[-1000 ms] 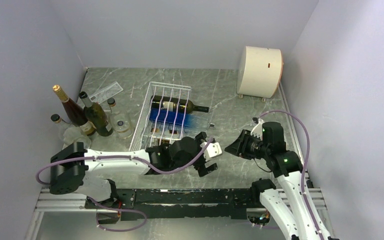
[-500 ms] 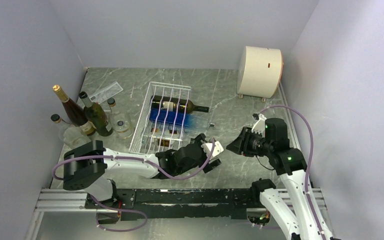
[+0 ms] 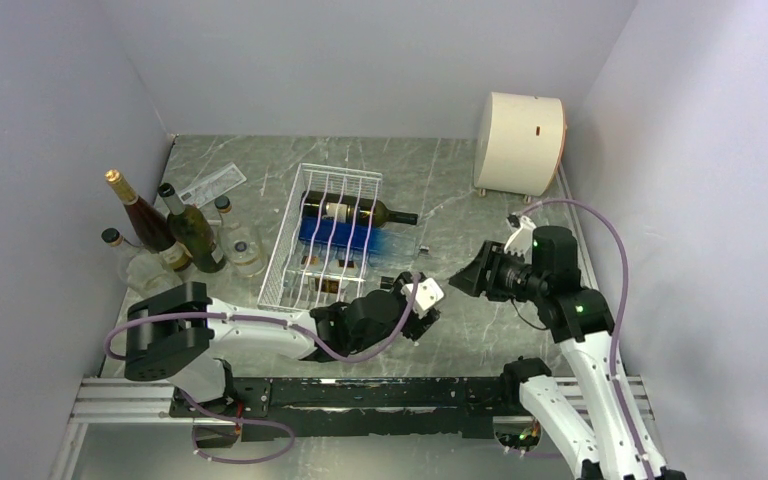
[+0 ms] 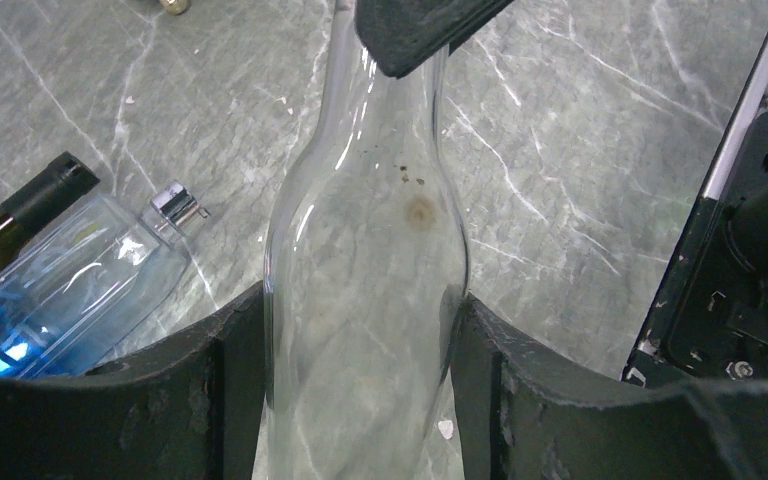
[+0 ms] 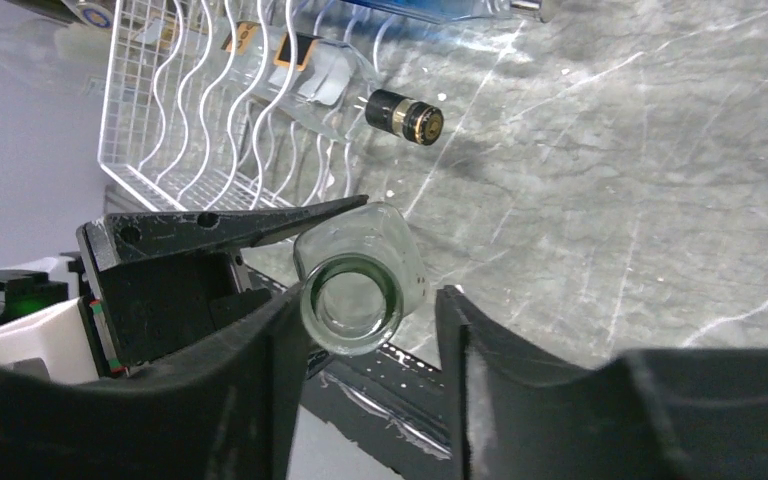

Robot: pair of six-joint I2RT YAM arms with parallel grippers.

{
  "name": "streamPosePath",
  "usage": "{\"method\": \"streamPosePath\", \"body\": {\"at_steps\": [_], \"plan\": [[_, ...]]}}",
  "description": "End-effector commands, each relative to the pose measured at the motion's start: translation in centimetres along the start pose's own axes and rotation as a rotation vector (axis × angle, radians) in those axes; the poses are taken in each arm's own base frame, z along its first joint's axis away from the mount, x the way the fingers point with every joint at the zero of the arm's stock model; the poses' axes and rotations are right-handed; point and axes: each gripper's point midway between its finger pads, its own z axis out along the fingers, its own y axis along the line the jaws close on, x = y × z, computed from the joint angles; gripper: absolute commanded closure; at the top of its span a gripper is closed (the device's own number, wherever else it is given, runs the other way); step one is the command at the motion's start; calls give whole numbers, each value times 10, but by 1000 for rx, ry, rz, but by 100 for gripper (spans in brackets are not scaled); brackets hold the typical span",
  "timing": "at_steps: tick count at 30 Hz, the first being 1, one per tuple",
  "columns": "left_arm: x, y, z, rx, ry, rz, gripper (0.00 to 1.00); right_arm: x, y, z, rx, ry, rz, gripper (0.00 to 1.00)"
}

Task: Take the wine bottle off the wine rack

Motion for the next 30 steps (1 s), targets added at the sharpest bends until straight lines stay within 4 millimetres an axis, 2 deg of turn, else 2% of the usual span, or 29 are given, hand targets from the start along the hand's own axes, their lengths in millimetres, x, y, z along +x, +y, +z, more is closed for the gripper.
{"method": "streamPosePath", "body": {"at_steps": [1, 5, 8, 11, 15, 20, 21, 22, 24, 26, 27, 30], "plan": [[-48, 3, -7, -14, -150, -112, 83, -12, 7, 10, -45, -8, -23, 43], [-52, 1, -2, -14, -151, -122, 85, -8, 3, 21, -58, 28, -31, 39], [-53, -4, 4, 1, -142, -129, 86, -8, 3, 26, -79, 44, -30, 39], [-52, -6, 10, -6, -117, -139, 92, -5, 7, 29, -113, 51, -31, 50], [-54, -8, 11, 3, -116, -152, 93, 2, 10, 29, -141, 65, -11, 53], [-62, -7, 11, -8, -107, -193, 92, 6, -2, 34, -90, 64, 10, 71], [-62, -8, 10, -4, -109, -202, 87, 6, -5, 35, -72, 62, 19, 77], [-64, -8, 9, -2, -109, -211, 76, 3, -7, 36, -58, 57, 27, 85], [-64, -10, 8, 7, -86, -217, 48, -6, -10, 35, -16, 39, 33, 98], [-70, -10, 4, 14, -63, -218, 9, -16, -12, 31, 29, 27, 19, 100], [-73, -9, 1, 15, -52, -221, 2, -22, -13, 28, 51, 17, 3, 100], [-88, -7, -12, 30, -57, -230, 0, -36, -16, 22, 104, -13, -33, 100]]}}
